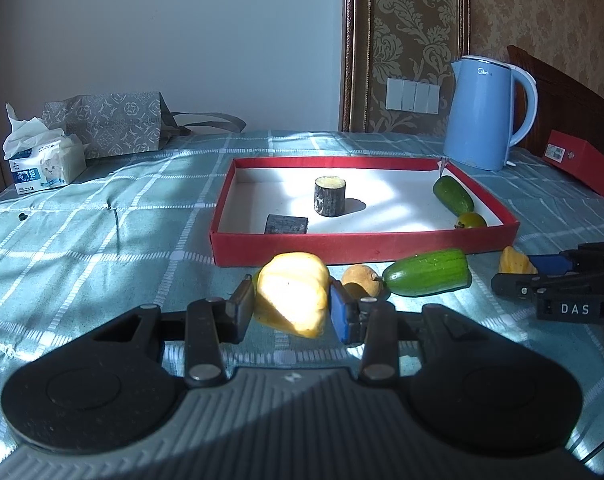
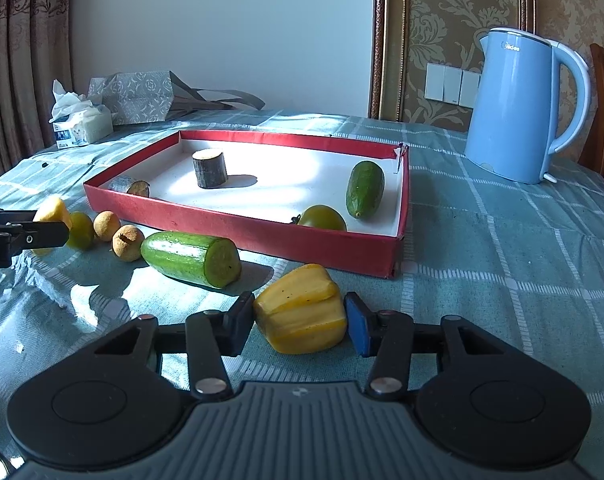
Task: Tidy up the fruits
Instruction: 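Grasp a yellow jackfruit piece with the left tool while the right tool grasps another, then carry the jackfruit into the tray and open the left tool while the right tool carries its piece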
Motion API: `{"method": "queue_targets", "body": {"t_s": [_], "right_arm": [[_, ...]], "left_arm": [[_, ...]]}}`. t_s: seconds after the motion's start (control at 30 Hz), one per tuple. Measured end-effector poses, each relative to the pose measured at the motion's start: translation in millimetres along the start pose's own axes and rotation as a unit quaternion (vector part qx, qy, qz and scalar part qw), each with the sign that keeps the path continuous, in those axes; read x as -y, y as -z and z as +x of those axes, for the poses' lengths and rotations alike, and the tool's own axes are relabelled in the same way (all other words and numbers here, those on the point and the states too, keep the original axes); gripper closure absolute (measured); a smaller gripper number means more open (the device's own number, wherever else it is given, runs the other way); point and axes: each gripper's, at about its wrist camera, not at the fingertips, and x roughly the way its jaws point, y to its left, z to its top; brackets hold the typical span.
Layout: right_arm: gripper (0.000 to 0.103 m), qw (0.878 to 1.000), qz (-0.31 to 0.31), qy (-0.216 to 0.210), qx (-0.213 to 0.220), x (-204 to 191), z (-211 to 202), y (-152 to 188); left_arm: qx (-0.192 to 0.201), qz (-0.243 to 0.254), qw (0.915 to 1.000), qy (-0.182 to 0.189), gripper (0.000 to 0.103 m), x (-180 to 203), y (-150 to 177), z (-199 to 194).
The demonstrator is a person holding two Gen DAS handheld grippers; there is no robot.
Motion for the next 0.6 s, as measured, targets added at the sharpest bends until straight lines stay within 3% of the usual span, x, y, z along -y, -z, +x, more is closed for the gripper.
{"method": "queue_targets", "body": {"t_s": [0.6], "right_arm": [[0.055, 0.998, 0.014, -0.018, 0.06, 1.9, -22.2, -20.8]], "left_arm": [[0.004, 0.002, 1.0, 0.003, 0.067, 3.1, -3.8, -4.0]]}}
